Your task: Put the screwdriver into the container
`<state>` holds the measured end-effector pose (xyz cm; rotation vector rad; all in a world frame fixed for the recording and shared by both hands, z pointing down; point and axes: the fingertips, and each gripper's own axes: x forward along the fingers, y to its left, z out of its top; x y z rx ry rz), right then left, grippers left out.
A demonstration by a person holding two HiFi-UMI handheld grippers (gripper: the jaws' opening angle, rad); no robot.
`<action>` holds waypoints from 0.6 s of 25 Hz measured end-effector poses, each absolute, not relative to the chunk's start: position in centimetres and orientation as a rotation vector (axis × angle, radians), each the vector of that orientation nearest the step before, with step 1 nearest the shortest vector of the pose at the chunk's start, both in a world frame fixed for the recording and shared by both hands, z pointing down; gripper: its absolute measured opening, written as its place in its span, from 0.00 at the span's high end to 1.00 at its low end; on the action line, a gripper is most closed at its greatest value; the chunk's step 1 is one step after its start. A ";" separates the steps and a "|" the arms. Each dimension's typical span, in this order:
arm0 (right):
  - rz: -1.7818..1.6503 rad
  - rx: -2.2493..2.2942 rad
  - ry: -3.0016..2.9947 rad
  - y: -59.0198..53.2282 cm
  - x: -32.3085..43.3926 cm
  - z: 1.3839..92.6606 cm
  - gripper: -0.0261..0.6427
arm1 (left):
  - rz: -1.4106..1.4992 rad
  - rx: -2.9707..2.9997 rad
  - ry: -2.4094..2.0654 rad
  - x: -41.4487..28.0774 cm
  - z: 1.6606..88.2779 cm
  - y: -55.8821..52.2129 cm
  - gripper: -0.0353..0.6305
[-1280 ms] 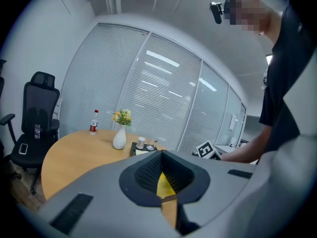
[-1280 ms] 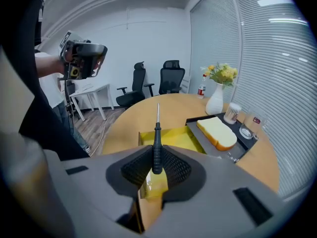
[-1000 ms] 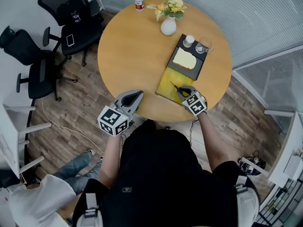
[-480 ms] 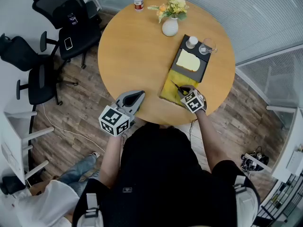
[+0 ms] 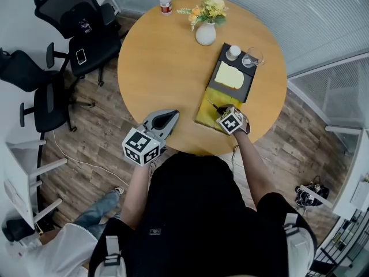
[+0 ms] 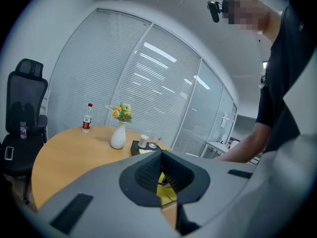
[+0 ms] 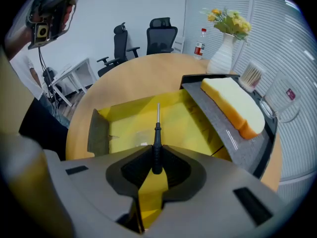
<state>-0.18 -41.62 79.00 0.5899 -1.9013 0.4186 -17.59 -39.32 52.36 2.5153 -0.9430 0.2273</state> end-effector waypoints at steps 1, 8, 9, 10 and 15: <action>0.431 0.587 -1.897 -41.6 -0.2 79.3 0.87 | 0.225 2.513 -0.944 -17.5 52.4 -39.4 0.94; 0.450 0.572 -1.860 -41.7 -0.1 80.6 0.87 | 0.224 2.509 -0.953 -17.7 52.2 -39.5 0.94; 0.450 0.564 -1.848 -41.7 -0.1 80.8 0.87 | 0.217 2.505 -0.955 -17.8 52.2 -39.6 0.94; 0.449 0.559 -1.836 -41.7 -0.1 81.0 0.87 | 0.210 2.502 -0.958 -17.9 52.1 -39.6 0.94; 0.452 0.548 -1.822 -41.7 -0.3 81.0 0.87 | 0.216 2.509 -0.956 -17.8 51.8 -39.3 0.94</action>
